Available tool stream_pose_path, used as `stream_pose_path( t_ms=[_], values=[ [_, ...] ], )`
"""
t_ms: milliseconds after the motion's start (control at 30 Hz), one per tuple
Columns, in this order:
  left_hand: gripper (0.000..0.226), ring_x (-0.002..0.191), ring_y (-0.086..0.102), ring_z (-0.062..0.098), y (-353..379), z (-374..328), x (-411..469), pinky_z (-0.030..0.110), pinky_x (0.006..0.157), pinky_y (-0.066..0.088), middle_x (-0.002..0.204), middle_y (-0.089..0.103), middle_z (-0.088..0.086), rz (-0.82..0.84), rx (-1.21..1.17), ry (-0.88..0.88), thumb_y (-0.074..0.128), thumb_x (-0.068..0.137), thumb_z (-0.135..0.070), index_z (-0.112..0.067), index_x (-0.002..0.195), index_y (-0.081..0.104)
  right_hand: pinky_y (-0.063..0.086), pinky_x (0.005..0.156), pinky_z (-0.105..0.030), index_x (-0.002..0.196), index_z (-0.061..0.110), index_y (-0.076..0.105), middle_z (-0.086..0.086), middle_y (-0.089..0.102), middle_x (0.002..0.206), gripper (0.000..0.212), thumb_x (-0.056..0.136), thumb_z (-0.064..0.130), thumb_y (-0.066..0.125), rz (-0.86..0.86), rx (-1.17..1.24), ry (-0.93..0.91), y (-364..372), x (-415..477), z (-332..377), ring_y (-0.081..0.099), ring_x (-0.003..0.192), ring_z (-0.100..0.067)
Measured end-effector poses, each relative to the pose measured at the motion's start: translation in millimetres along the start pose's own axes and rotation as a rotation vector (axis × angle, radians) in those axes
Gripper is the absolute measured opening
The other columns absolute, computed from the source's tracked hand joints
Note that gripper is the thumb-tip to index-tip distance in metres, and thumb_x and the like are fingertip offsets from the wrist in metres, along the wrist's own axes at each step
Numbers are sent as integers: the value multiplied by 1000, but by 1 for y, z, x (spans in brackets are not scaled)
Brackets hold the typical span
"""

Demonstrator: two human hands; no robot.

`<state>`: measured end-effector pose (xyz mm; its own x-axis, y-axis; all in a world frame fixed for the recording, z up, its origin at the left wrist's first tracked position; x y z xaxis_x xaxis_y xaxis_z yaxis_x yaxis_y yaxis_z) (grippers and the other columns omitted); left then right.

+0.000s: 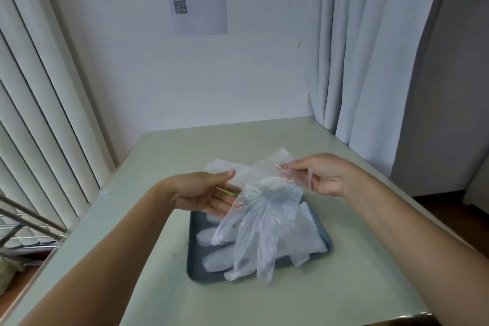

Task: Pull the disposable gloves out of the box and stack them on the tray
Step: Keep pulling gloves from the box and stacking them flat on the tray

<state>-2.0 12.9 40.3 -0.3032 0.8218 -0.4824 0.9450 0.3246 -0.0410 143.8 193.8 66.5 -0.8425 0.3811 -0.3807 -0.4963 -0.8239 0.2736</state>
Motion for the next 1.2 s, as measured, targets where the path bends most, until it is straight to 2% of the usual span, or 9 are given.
stream_pose_path(
  t_ms=[167,333,400,500,600,700,900,1033,1200],
  values=[
    [23,76,70,19,0,23,23,30,79,59,88,69,14,50,-21,-23,62,82,-20,-1,92,68,53,44,-20,92,-9,64,-15,67,76,14,93,-2,52,-122,-167,-125,-17,8,-5,66,48,-13],
    [20,52,57,10,-19,21,31,15,47,47,70,61,9,8,-158,-9,72,77,-20,-2,85,64,55,46,-23,97,-8,63,-18,63,77,13,95,-1,52,-157,-341,-106,-35,17,-21,65,48,-16],
    [37,64,55,11,-24,22,32,17,57,46,87,60,11,12,-76,-23,82,73,-24,-2,98,65,56,47,-26,98,-10,61,-21,62,78,14,95,-1,52,-165,-351,-110,-39,20,-29,65,48,-22],
    [11,47,51,7,-17,25,33,15,46,44,63,59,2,-131,252,-54,71,85,-15,-6,84,66,56,46,-29,88,-6,62,-17,61,65,10,93,-1,54,-196,-454,-126,-44,24,-44,62,47,-22],
    [7,52,61,8,-9,33,36,19,54,52,66,69,1,-249,520,-85,69,87,-13,-8,83,67,50,41,-25,76,3,60,-14,64,62,18,93,0,54,-242,-669,-131,-47,29,-61,61,42,-17],
    [6,56,65,9,-7,41,43,21,63,56,69,70,3,-303,610,-74,68,85,-11,-10,82,62,48,44,-22,71,2,57,-17,66,68,14,85,-1,57,-328,-840,-140,-52,33,-71,60,43,-17],
    [12,45,59,6,-3,43,44,18,48,47,60,65,-1,-454,705,43,70,80,-11,-12,75,59,33,58,-26,66,10,47,-8,52,64,16,70,7,63,-318,-1041,-118,-47,29,-70,45,60,-18],
    [8,63,63,16,2,45,41,25,62,52,74,70,3,-632,842,32,66,80,-21,-14,78,62,33,58,-26,57,12,41,-10,54,64,23,70,6,58,-332,-1014,-117,-47,31,-74,50,59,-20],
    [39,120,48,19,42,38,21,26,98,36,130,51,1,-810,1021,365,52,96,-36,-17,130,48,35,58,-27,56,14,36,-10,56,65,26,73,6,54,-376,-1012,-132,-46,34,-77,54,60,-23]
  ],
)
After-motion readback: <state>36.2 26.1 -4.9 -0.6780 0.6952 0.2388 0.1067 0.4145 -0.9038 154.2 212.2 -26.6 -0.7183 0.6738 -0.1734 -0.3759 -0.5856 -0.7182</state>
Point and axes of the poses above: each hand's wrist, its own x-axis towards the middle knuckle, its own y-axis out of the palm, z = x × y, the point moved 4 cm from there along x, towards the middle knuckle
